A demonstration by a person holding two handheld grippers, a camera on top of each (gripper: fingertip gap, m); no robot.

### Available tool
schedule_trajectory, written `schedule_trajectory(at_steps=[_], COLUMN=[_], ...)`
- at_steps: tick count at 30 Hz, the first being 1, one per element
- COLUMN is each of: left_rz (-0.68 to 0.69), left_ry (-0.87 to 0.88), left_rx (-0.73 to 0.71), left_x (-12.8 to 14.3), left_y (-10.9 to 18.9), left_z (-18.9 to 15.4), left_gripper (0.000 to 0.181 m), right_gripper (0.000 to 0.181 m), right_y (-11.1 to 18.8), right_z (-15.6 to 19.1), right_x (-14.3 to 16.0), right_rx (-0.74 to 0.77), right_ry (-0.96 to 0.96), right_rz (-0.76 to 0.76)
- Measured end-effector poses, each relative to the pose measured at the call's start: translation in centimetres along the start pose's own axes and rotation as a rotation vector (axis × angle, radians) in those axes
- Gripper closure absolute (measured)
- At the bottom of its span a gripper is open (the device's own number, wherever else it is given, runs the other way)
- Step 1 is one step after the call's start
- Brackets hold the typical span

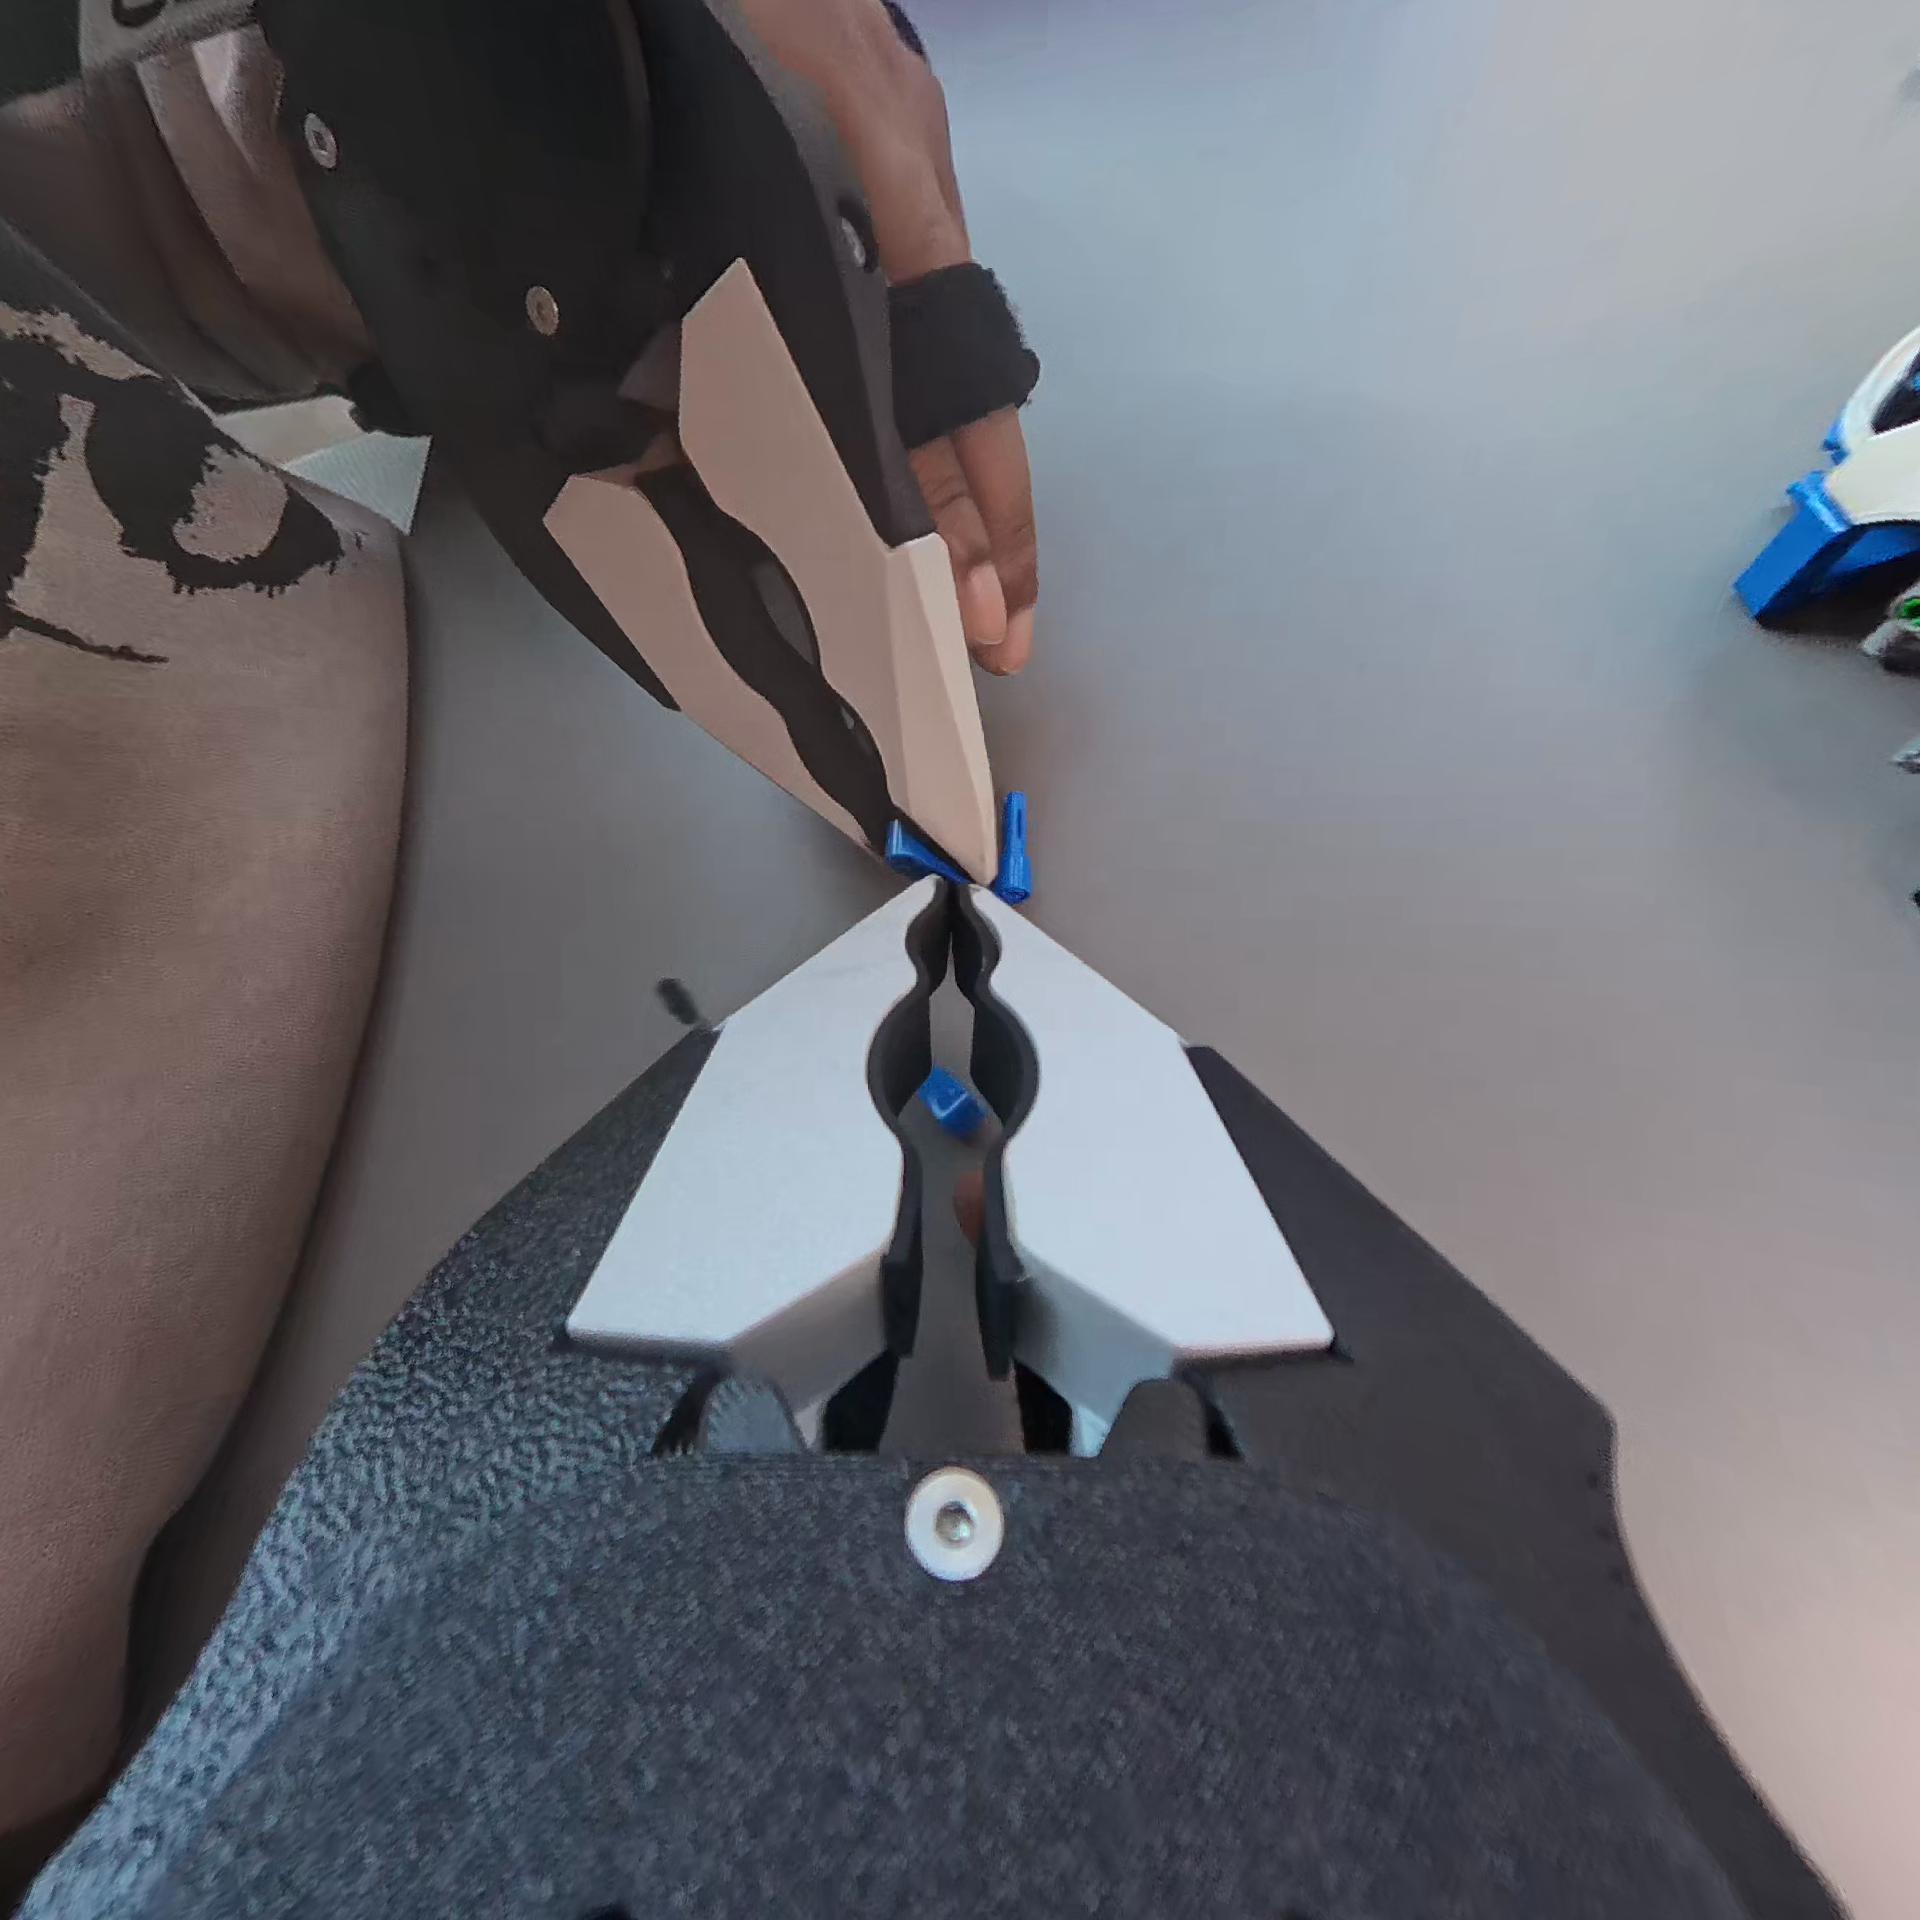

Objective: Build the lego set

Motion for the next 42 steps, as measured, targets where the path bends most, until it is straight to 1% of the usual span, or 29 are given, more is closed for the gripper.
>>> schedule_trajectory(at_steps=[1,2,4,6,7,10,14,16,18,20,22,25,27,30,32,34,36,39,41,42], left_rz=[-0.01,-0.016,-0.023,-0.04,-0.048,-0.06,-0.062,-0.069,-0.063,-0.059,-0.058,-0.062,-0.067,-0.078,-0.098,-0.119,-0.136,-0.148,-0.178,-0.203], left_ry=[0.027,0.051,0.092,0.144,0.177,0.287,0.417,0.469,0.497,0.523,0.534,0.513,0.509,0.511,0.518,0.53,0.537,0.528,0.515,0.518], left_rx=[0.009,0.015,0.022,0.043,0.056,0.074,0.109,0.144,0.157,0.169,0.181,0.169,0.162,0.118,0.08,0.05,0.038,0.077,0.123,0.147], left_x=[0.1,0.3,0.5,0.6,0.6,1.0,1.8,2.0,2.3,2.5,2.7,3.1,3.2,3.4,3.5,3.6,3.6,3.4,2.5,1.9], left_y=[0.1,0.1,0.3,0.3,0.3,0.3,0.4,0.5,0.5,0.6,1.0,1.5,2.0,3.3,4.5,5.4,5.8,5.8,5.8,5.9], left_z=[0.1,0.2,0.4,0.5,0.6,1.0,1.7,2.0,2.4,2.6,2.6,2.7,2.9,3.9,4.7,5.4,5.5,4.8,4.0,3.6], left_gripper=[0.176,0.176,0.176,0.176,0.176,0.176,0.175,0.172,0.169,0.166,0.159,0.158,0.156,0.155,0.157,0.159,0.16,0.163,0.165,0.165], right_gripper=[0.181,0.181,0.181,0.181,0.178,0.17,0.165,0.163,0.16,0.158,0.157,0.155,0.155,0.155,0.159,0.167,0.167,0.168,0.168,0.168], right_y=[0.2,0.6,1.2,1.6,1.7,1.4,-0.1,-0.7,-1.2,-2.1,-3.0,-4.2,-4.9,-5.8,-6.3,-6.5,-6.4,-6.2,-5.6,-5.2], right_z=[-0.4,-0.6,0.0,1.7,2.7,5.4,7.9,7.7,8.3,8.2,8.2,7.8,8.2,8.5,8.7,8.8,8.9,8.8,7.8,7.0], right_x=[-0.1,-0.2,-0.7,-0.7,-0.5,1.3,3.2,3.2,2.9,2.6,2.1,1.5,1.2,0.9,0.6,0.6,0.7,0.8,0.9,0.6], right_rx=[0.022,0.035,0.022,-0.028,-0.063,-0.156,-0.168,-0.111,-0.123,-0.087,-0.085,-0.104,-0.163,-0.203,-0.219,-0.23,-0.237,-0.213,-0.133,-0.078], right_ry=[-0.003,0.006,0.072,0.164,0.199,0.225,0.316,0.34,0.333,0.393,0.441,0.486,0.512,0.57,0.585,0.606,0.599,0.545,0.477,0.435], right_rz=[-0.014,-0.029,-0.075,-0.093,-0.087,0.013,0.088,0.129,0.154,0.185,0.194,0.231,0.256,0.308,0.331,0.351,0.352,0.327,0.308,0.27])
Point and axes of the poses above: each gripper's, where its closed fingertips meet, y back along the fingers, x out of its underside, z = x × y across the jaws, the point moved 1 cm from there along y, back along the fingers, and after that the axes turned 1 degree about -z, right-handed, at the moved point
